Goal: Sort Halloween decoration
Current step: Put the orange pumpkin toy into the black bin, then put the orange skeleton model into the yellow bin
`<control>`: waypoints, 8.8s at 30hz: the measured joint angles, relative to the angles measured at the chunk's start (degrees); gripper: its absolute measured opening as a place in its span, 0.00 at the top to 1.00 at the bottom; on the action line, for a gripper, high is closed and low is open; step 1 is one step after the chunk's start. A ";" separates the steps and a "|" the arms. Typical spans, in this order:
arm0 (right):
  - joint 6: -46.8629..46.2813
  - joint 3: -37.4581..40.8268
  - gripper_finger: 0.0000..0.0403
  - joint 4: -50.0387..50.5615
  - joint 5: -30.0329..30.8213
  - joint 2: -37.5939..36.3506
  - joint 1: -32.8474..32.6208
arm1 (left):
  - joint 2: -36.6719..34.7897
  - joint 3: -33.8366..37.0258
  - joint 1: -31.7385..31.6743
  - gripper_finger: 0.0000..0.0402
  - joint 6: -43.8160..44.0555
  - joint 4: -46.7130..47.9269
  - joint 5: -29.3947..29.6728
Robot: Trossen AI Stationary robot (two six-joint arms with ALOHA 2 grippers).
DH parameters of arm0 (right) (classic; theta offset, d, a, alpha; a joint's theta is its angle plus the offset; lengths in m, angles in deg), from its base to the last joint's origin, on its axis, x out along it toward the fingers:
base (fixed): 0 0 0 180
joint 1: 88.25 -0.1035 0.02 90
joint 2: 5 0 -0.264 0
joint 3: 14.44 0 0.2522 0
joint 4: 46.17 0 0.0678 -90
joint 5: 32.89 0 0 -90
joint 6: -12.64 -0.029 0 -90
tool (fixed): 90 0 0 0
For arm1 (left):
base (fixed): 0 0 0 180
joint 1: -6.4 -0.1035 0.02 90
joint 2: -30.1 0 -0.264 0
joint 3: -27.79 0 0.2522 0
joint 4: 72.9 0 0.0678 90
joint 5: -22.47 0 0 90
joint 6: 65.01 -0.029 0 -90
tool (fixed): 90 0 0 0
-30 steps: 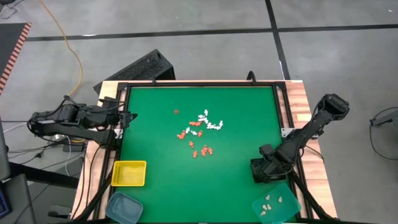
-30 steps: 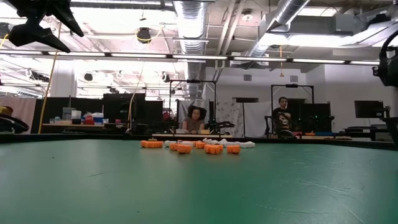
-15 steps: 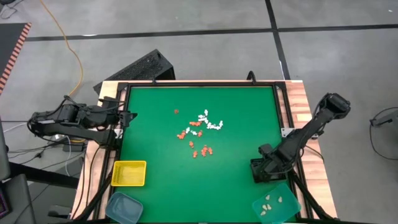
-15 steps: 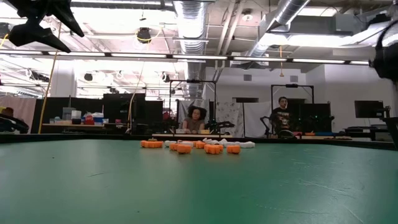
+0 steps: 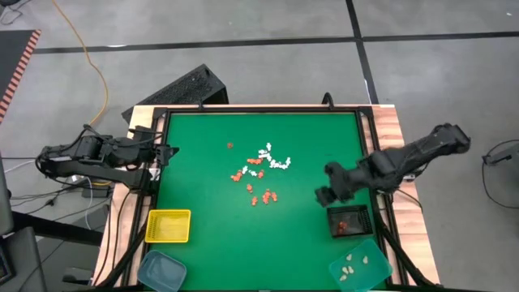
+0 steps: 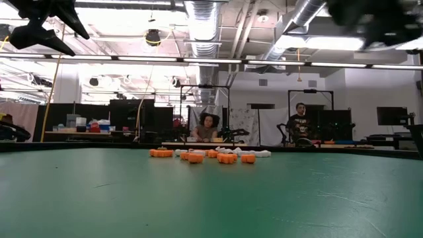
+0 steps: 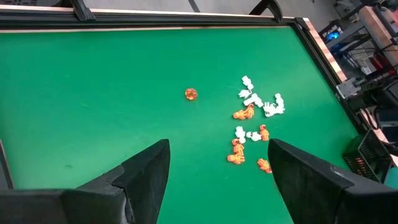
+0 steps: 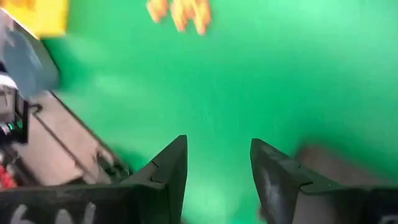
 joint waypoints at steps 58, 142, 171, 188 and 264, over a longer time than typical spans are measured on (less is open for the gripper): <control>76.40 -25.86 0.58 -70.55 -6.08 62.44 38.12 | -0.02 0.00 -0.02 0.35 -2.27 0.02 3.89; 79.47 -41.04 0.45 -50.50 0.97 74.36 35.33 | 0.00 0.02 -0.06 0.35 -0.35 0.06 5.57; 76.42 -40.95 0.81 -47.11 -0.62 71.59 35.33 | 0.00 0.02 -0.06 0.35 -0.44 0.07 5.16; 71.72 -41.02 0.81 -16.79 -7.23 53.14 34.96 | 0.00 0.02 -0.06 0.35 -0.39 0.04 4.81; 14.04 -4.44 0.56 -1.70 3.26 11.01 2.02 | 3.94 -1.05 -0.04 0.35 -2.65 -0.44 -5.25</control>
